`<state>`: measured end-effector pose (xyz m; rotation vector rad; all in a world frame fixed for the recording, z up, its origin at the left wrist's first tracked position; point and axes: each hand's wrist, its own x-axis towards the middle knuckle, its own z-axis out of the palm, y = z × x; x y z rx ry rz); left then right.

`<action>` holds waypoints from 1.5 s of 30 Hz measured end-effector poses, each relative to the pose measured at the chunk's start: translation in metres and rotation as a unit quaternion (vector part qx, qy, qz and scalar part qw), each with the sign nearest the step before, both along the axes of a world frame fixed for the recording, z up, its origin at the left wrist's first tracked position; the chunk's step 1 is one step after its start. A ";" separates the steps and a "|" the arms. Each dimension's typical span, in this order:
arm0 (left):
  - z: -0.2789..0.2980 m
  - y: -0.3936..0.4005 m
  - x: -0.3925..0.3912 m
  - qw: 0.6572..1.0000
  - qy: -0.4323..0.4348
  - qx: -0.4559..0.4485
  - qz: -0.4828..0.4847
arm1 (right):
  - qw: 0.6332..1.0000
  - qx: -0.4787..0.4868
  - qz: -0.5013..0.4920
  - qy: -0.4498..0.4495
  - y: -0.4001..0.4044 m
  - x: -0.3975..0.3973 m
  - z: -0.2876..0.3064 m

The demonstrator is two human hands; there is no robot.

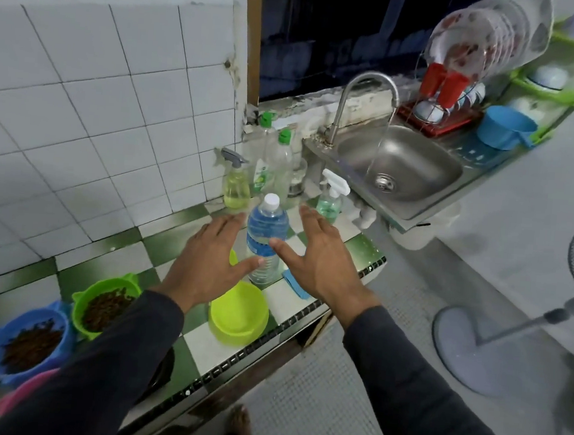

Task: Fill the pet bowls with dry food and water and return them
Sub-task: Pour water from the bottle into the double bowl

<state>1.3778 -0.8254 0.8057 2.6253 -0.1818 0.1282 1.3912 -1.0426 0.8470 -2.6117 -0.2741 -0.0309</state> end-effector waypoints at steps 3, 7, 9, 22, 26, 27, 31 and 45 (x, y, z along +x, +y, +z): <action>-0.014 0.000 0.022 1.000 0.020 -0.011 0.004 | 1.000 0.024 0.009 0.009 0.004 0.022 -0.006; -0.027 0.000 0.049 0.999 0.045 -0.021 0.005 | 0.999 0.033 0.023 0.029 0.008 0.047 -0.014; -0.033 0.002 0.061 0.997 0.063 -0.038 -0.001 | 0.998 0.038 0.031 0.039 0.012 0.058 -0.018; -0.068 -0.008 0.108 0.971 0.128 -0.202 -0.029 | 0.996 0.075 0.046 -0.034 0.026 0.105 -0.033; -0.069 -0.013 0.113 0.966 0.124 -0.224 -0.020 | 0.992 0.098 0.060 -0.049 0.027 0.112 -0.027; -0.069 -0.015 0.113 0.966 0.121 -0.227 -0.019 | 0.991 0.101 0.069 -0.053 0.027 0.113 -0.026; -0.069 -0.019 0.115 0.966 0.103 -0.236 -0.021 | 0.991 0.054 0.109 -0.062 0.029 0.117 -0.021; -0.069 -0.016 0.116 0.961 0.102 -0.254 -0.036 | 0.973 -0.022 0.220 -0.067 0.028 0.122 -0.014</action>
